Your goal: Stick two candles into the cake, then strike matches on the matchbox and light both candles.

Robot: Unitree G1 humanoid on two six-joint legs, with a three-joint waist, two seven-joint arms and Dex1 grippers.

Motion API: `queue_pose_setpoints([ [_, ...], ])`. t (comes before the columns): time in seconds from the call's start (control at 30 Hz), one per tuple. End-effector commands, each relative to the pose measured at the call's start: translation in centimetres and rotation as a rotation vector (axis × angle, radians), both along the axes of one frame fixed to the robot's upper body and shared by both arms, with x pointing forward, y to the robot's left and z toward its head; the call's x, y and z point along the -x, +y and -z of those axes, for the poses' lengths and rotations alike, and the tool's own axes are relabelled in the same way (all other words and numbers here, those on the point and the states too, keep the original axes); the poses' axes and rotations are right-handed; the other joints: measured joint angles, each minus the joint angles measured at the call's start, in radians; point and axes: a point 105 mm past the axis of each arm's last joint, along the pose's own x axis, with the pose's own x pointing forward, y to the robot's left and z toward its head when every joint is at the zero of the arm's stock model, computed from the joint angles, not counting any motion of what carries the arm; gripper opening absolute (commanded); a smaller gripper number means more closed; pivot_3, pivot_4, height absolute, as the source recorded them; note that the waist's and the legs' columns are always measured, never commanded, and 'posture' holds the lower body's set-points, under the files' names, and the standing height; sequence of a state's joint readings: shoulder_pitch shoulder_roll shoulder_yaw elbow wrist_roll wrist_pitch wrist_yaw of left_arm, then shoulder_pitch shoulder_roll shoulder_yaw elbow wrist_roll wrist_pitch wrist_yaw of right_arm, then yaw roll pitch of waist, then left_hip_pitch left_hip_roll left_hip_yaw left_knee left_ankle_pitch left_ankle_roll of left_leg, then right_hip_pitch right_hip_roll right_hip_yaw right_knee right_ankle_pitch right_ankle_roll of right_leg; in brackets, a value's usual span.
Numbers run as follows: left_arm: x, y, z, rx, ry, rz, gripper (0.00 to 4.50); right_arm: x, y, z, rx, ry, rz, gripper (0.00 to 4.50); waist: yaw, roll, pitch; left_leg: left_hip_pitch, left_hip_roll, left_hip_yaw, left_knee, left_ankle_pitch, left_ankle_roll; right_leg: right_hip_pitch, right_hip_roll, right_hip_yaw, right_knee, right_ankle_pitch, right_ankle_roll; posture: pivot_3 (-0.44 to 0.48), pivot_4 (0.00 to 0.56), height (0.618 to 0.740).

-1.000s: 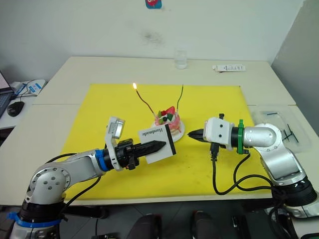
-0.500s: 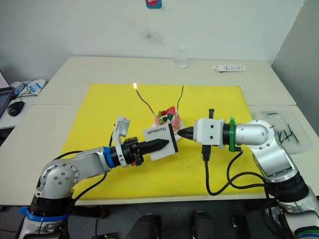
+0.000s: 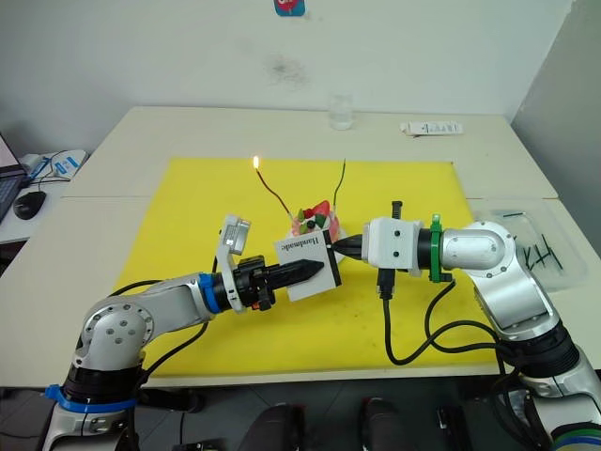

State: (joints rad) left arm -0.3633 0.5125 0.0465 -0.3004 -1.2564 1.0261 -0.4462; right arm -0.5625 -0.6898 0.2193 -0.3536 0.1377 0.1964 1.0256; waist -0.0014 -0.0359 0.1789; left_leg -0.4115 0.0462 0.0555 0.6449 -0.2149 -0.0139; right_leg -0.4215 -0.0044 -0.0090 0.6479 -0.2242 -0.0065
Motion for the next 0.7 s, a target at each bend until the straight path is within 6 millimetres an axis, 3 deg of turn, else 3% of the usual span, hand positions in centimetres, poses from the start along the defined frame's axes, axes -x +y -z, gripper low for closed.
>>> queue_pose_setpoints([
  [0.03,0.06,-0.04,-1.08,0.027,-0.033,0.014,0.00,0.30,0.23,-0.69,0.000,-0.034,-0.017,0.03,0.000,0.000,0.000,0.000,0.000,0.000,0.000,0.000,0.000,0.000,0.000,0.000,0.000,0.000,0.000,0.000,0.150,0.740],
  [0.7,0.35,0.03,-1.35,0.038,-0.031,0.033,0.00,-0.04,-0.31,0.09,0.018,-0.014,0.002,0.03,0.000,0.000,0.000,0.000,0.000,0.000,0.000,0.000,0.000,0.000,0.000,0.000,0.000,0.000,0.000,0.000,0.150,0.740],
])
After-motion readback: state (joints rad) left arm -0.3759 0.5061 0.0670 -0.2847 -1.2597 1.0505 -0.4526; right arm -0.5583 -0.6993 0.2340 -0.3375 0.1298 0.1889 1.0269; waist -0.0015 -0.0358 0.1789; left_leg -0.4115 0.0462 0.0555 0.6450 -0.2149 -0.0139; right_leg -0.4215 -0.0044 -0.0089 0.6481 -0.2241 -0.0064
